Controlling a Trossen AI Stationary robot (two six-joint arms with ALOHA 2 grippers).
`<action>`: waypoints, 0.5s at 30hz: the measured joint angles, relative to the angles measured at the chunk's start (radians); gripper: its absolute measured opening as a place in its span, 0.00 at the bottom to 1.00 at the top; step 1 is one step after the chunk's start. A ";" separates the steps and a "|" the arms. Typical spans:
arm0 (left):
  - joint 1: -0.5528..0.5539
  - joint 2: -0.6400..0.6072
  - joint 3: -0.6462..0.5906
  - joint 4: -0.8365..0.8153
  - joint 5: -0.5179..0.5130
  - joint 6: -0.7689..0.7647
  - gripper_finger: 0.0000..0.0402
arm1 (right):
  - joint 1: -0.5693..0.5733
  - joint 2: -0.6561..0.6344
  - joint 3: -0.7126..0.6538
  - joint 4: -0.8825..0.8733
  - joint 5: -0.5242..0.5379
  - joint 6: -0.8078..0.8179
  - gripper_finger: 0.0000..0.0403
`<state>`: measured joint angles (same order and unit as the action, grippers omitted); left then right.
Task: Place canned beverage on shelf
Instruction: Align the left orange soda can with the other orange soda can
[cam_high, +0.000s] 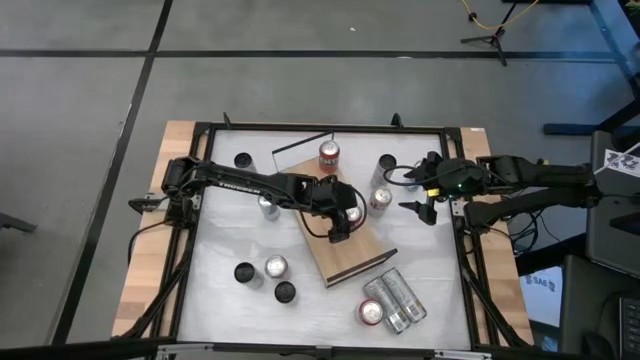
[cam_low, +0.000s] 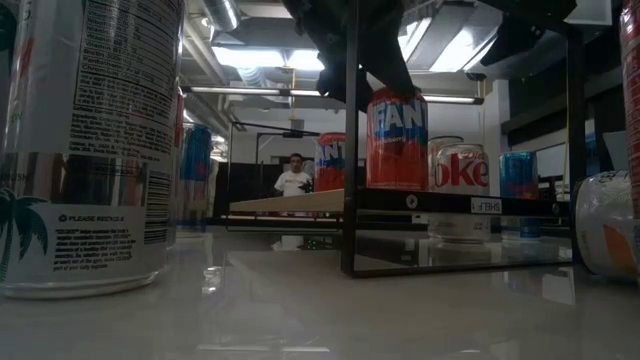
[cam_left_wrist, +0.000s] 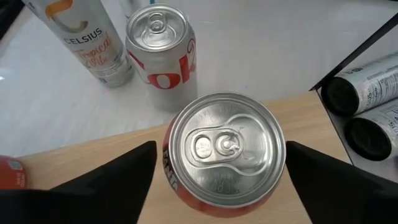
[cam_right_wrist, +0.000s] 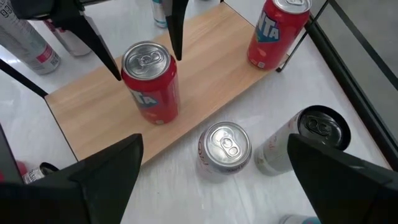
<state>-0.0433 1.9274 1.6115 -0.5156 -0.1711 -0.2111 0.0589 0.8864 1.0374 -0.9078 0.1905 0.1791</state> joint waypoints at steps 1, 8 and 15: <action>0.000 0.000 0.000 0.000 0.001 0.000 0.83 | 0.000 0.000 0.000 0.000 0.000 0.000 0.97; 0.000 0.000 0.000 0.002 0.001 0.000 0.71 | 0.000 0.000 0.000 0.000 0.000 0.000 0.97; 0.000 -0.001 0.000 0.003 0.001 0.000 0.68 | 0.000 0.000 0.000 0.000 0.000 0.000 0.97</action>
<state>-0.0433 1.9266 1.6115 -0.5121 -0.1699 -0.2115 0.0589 0.8864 1.0374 -0.9077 0.1905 0.1787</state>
